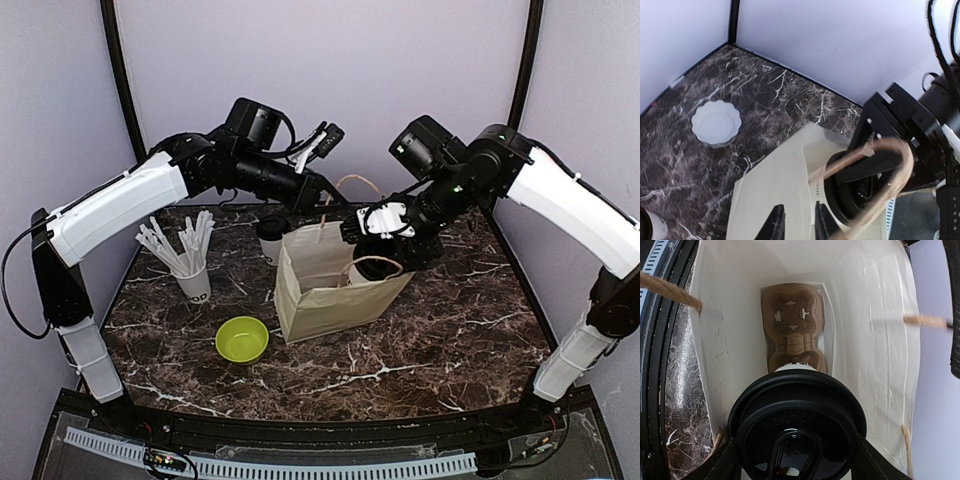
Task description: Pack the takeout coffee
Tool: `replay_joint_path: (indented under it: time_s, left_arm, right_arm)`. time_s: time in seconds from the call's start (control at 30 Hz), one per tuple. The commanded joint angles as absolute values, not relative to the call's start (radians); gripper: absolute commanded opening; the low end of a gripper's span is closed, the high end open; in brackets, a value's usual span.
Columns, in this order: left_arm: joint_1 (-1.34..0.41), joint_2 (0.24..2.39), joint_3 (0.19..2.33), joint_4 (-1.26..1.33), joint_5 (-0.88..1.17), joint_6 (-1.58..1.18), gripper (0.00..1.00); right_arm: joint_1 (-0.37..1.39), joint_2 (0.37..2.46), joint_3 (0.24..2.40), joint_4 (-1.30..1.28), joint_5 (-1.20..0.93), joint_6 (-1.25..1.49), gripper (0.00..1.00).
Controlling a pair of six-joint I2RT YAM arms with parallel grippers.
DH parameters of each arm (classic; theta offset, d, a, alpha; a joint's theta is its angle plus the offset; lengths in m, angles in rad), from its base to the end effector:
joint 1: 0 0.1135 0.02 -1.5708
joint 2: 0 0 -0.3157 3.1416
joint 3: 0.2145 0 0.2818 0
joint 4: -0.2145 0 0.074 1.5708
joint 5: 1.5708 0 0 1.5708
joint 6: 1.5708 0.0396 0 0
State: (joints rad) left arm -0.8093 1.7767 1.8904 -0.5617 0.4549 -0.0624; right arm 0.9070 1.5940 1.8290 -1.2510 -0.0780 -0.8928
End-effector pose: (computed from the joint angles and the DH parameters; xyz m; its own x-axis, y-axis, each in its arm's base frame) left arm 0.2980 -0.3378 0.4659 -0.3559 0.2921 -0.8877 0.9030 0.3521 -0.2462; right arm 0.2076 0.2704 0.4551 0.3028 -0.8732 -0.3820 -0.9163 -0.1564 -0.3687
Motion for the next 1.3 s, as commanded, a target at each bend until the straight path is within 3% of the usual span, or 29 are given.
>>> replay_joint_path:
  time_s: [0.0,0.27,0.43,0.73,1.27]
  left_arm:
    - [-0.809,1.697,1.863,-0.631,0.386,-0.04,0.35]
    - [-0.84,1.55,1.832,-0.623,0.345,0.055,0.72]
    - [-0.838,1.463,1.733,-0.528,0.224,0.097,0.83]
    - [-0.742,1.535,1.593,-0.413,0.087,0.095,0.81]
    - [-0.69,1.71,1.516,-0.335,0.27,0.108,0.79]
  right_arm:
    - [0.961,1.605,1.839,-1.307,-0.061,-0.909,0.56]
    - [1.07,1.614,1.877,-1.372,-0.093,-0.89,0.56]
    - [1.152,1.639,1.886,-1.376,-0.102,-0.864,0.55]
    - [1.187,1.63,1.753,-1.266,0.076,-0.799,0.52]
    - [1.217,1.455,1.434,-0.946,0.316,-0.86,0.53]
